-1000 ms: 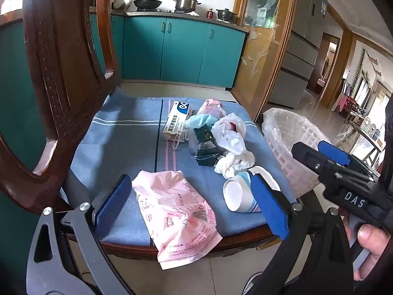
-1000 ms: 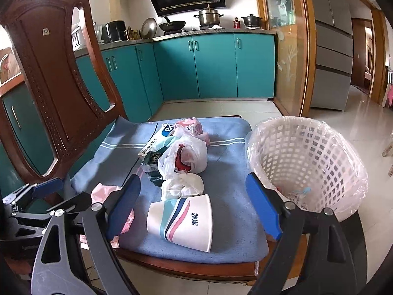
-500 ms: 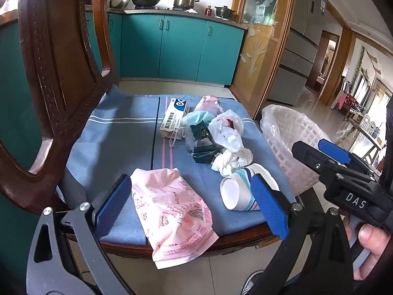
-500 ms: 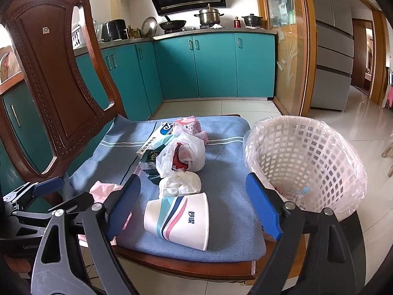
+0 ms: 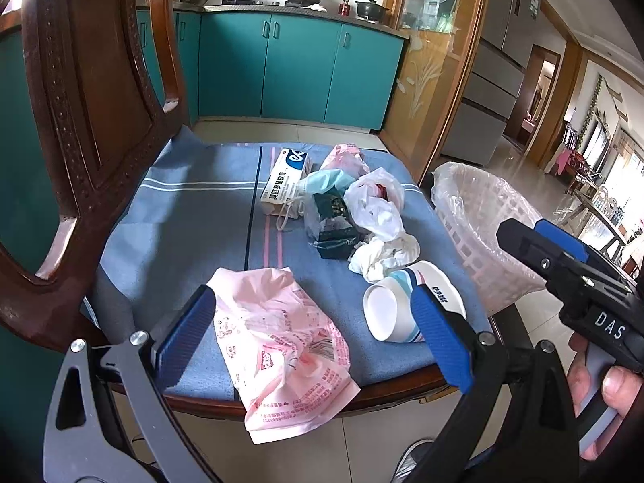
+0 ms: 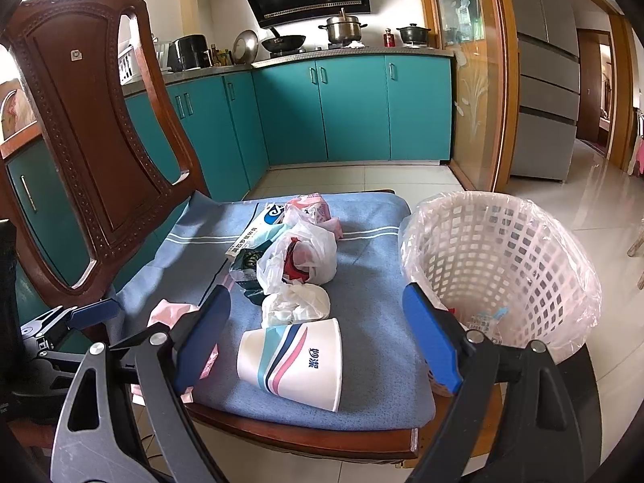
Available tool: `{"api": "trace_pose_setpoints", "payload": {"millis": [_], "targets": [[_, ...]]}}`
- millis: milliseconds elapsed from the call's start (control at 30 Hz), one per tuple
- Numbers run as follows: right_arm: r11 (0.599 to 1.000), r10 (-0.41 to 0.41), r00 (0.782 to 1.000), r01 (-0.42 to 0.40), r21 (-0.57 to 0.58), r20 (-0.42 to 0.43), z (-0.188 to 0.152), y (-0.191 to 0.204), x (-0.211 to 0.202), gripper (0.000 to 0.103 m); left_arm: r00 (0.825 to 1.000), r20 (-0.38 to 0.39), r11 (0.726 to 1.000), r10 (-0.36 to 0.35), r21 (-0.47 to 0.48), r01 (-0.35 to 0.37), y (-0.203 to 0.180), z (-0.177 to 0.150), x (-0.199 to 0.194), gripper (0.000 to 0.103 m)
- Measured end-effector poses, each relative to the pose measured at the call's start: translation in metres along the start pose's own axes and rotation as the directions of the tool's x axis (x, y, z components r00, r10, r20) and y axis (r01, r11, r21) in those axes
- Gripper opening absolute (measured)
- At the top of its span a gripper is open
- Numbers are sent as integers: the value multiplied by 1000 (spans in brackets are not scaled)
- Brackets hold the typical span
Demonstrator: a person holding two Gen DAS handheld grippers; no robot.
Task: Collect trash
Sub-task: 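Move both grippers back over the remaining trash on the chair, then grasp the white ointment box with the left gripper while the right gripper grasps the blue face mask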
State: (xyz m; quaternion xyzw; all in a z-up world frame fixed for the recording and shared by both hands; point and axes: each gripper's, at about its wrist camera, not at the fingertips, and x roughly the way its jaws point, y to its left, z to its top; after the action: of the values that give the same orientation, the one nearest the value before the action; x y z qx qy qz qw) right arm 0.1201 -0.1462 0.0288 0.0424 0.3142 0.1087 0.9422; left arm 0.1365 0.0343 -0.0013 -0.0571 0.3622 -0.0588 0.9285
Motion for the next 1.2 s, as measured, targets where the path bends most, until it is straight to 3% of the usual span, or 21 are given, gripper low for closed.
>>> {"api": "trace_pose_setpoints", "payload": {"millis": [233,533,667,767,967,1133,1200], "targets": [[1000,-2,1000,2,22,6,2,-6,-2,85,1000,-11,1000,-11,-17,11,1,12,8,97],[999,14,1000,-13,42,-12,3,-12,4,85,999,-2,999,42,-4,-42,10,52,26,92],[998,18,1000,-17,60,-23,4,-16,8,85,995,-37,995,91,32,-89,19,88,55,89],[997,27,999,-25,68,-30,5,-16,11,85,989,-123,994,81,76,-72,22,118,97,89],[996,47,997,-42,82,-65,4,-16,20,85,947,-320,999,31,45,-17,38,154,189,74],[994,68,994,-61,89,-84,4,-15,23,85,878,-475,994,54,109,-1,33,146,246,68],[993,75,994,-67,95,-84,5,-16,23,85,871,-489,995,40,96,8,34,146,258,68]]}}
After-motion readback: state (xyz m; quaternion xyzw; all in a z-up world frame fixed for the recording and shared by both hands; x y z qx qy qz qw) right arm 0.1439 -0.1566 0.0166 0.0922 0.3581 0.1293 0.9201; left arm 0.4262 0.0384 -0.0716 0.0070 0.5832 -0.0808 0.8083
